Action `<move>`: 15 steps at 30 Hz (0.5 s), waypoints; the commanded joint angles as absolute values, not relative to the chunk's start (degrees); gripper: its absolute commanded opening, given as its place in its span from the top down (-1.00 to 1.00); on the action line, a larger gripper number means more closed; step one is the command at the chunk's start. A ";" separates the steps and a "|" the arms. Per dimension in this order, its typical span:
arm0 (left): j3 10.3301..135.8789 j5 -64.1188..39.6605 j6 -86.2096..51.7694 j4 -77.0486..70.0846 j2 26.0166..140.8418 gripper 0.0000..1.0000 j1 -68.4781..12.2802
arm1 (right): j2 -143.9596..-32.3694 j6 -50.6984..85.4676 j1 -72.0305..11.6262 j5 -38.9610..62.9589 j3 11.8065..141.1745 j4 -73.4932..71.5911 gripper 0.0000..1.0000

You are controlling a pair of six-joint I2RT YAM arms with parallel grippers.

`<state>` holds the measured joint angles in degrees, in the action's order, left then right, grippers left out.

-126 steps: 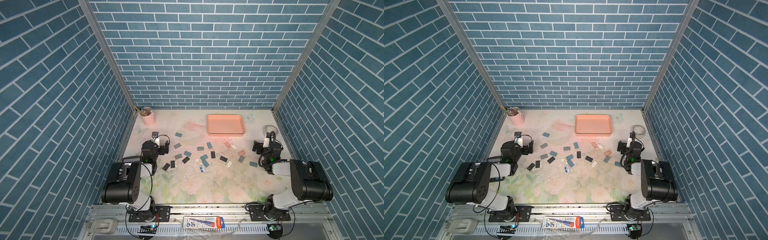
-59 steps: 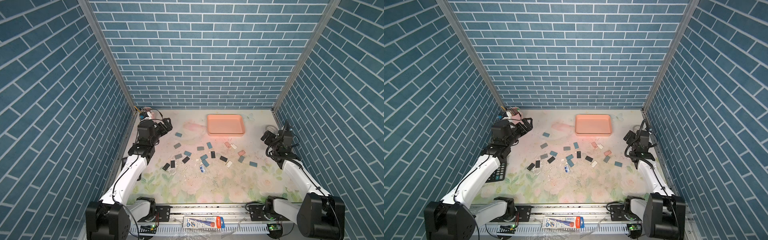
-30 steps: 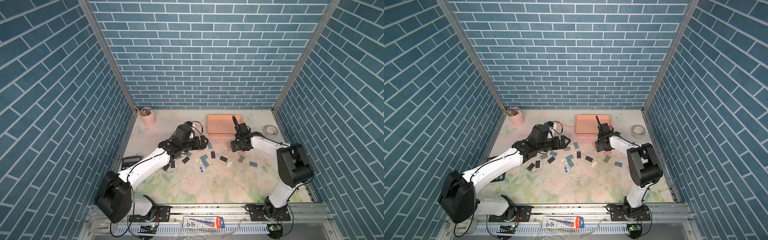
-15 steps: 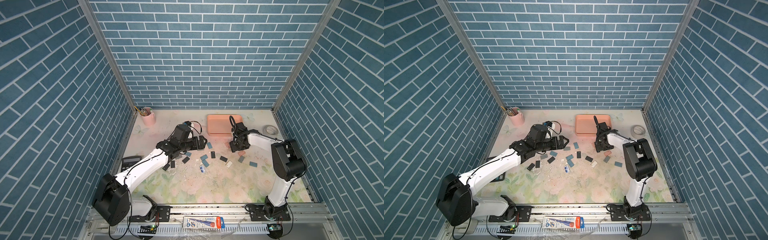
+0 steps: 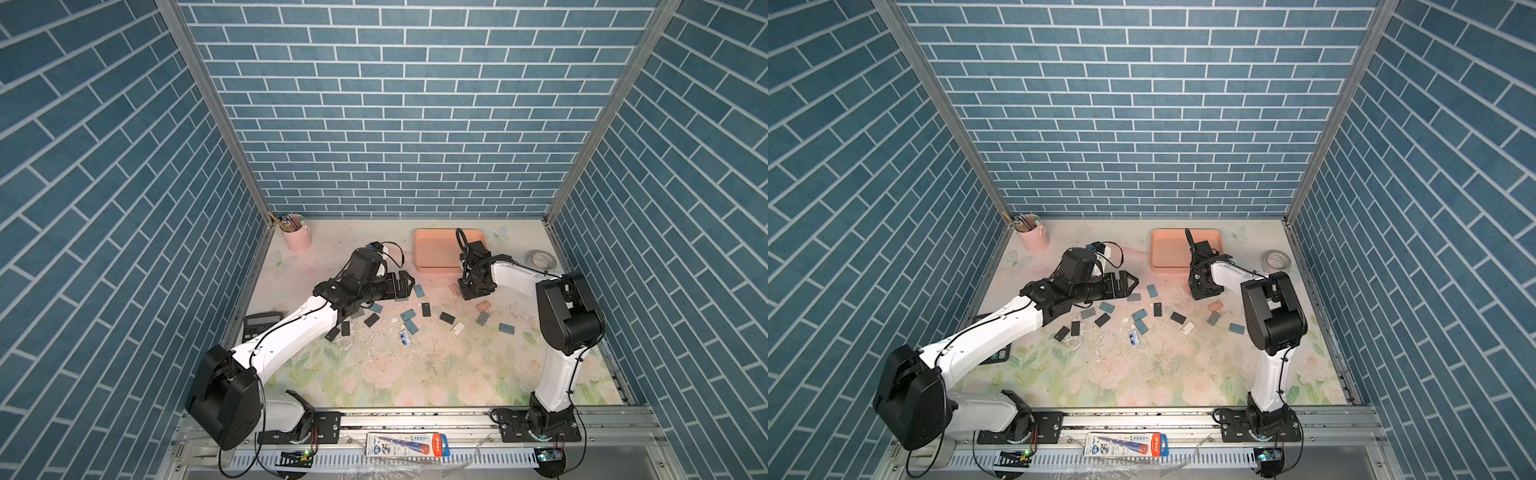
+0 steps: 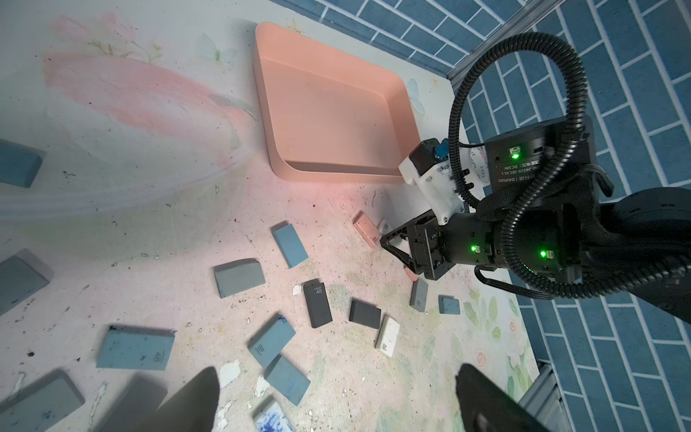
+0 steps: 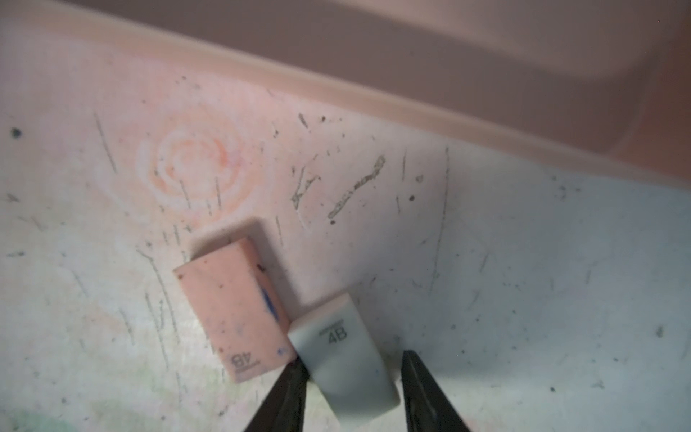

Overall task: Put the eraser in the storage box
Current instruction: Pick up the eraser from the center of the board.

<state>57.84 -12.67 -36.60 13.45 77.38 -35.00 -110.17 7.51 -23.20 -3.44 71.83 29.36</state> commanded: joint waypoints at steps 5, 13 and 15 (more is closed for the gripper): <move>59.40 -12.16 -36.17 14.59 78.02 -0.99 -34.63 | -111.38 9.97 -23.64 -5.28 70.13 30.78 0.52; 60.50 -12.06 -36.02 14.96 78.48 -0.99 -34.63 | -107.77 12.51 -23.79 -6.05 70.56 32.90 0.69; 61.22 -12.00 -35.87 14.99 78.45 -0.99 -34.63 | -105.71 13.43 -23.73 -6.50 71.51 35.01 0.71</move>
